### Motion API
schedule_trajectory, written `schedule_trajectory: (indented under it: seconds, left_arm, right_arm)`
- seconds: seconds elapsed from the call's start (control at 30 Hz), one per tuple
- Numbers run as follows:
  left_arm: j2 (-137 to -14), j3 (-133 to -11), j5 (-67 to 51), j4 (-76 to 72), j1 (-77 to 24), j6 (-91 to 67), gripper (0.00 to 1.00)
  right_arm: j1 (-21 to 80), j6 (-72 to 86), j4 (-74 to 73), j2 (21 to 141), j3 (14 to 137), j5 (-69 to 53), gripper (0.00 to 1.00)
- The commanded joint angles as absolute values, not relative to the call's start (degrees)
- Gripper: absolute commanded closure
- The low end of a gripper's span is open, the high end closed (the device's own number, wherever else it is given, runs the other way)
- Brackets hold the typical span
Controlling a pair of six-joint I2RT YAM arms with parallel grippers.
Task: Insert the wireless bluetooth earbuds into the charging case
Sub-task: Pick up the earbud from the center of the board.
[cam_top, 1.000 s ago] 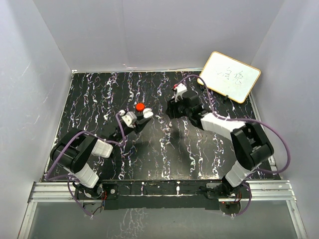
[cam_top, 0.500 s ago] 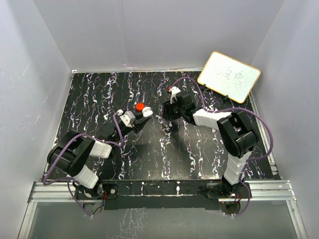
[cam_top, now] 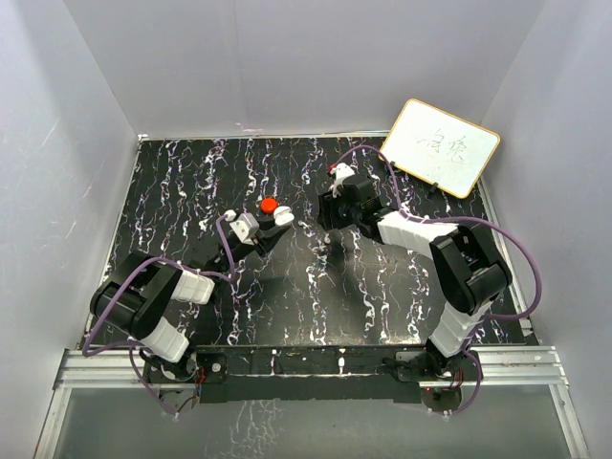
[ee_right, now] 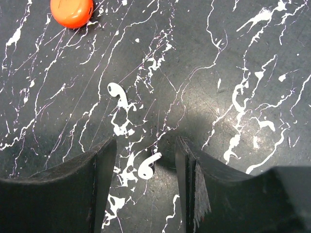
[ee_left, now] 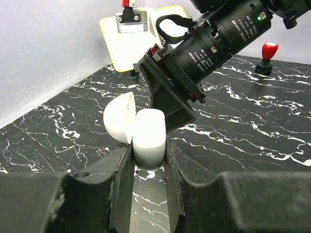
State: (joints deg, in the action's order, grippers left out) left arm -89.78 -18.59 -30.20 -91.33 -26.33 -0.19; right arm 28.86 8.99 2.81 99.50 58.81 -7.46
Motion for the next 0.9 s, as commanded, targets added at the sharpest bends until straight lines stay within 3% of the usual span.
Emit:
schedule_trajectory:
  seconds: [0.0,0.87]
  left_arm:
    - [-87.5,-18.2,-31.8,-102.1,-26.0,-0.2,1.0]
    - [-87.2,-18.3,-32.0,-101.0,-26.0,-0.1,1.0]
  right_arm:
    - [28.8,8.8,5.1,99.4,60.5,-7.9,0.51]
    - [29.6,7.9,8.2,108.5,68.1,-15.6,0.56]
